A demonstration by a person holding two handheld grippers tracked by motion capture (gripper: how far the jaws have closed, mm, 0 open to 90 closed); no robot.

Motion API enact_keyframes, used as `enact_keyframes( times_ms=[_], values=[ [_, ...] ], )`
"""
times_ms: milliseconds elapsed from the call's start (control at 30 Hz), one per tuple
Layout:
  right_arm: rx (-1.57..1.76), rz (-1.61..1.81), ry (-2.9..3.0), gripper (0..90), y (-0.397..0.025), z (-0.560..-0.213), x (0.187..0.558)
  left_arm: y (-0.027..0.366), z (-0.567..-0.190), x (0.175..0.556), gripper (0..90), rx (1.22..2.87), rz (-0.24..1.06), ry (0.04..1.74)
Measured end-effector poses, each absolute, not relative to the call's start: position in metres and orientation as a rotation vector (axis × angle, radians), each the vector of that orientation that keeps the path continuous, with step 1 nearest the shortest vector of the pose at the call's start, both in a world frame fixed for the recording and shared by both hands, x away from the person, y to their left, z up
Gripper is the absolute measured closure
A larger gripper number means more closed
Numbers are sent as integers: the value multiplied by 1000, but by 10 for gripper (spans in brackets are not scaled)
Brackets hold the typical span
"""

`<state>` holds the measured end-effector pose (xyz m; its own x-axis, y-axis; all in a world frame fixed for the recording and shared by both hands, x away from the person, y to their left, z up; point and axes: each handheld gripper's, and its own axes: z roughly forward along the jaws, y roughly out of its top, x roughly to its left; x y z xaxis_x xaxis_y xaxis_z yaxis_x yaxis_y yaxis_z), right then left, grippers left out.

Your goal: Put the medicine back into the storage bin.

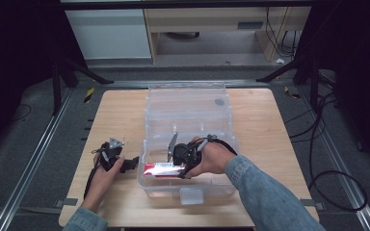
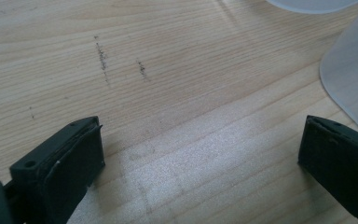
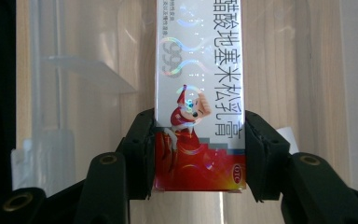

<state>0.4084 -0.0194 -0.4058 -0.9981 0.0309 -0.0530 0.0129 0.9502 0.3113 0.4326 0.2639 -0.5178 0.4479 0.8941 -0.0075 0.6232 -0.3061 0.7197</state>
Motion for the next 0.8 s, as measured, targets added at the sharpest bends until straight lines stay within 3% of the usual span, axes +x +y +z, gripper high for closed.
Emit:
enact_keyframes(
  times_ms=[800],
  values=[
    [-15, 486, 3053, 514, -14, -429, 414, 264, -518, 433, 0, 2044, 528, 1263]
  ],
)
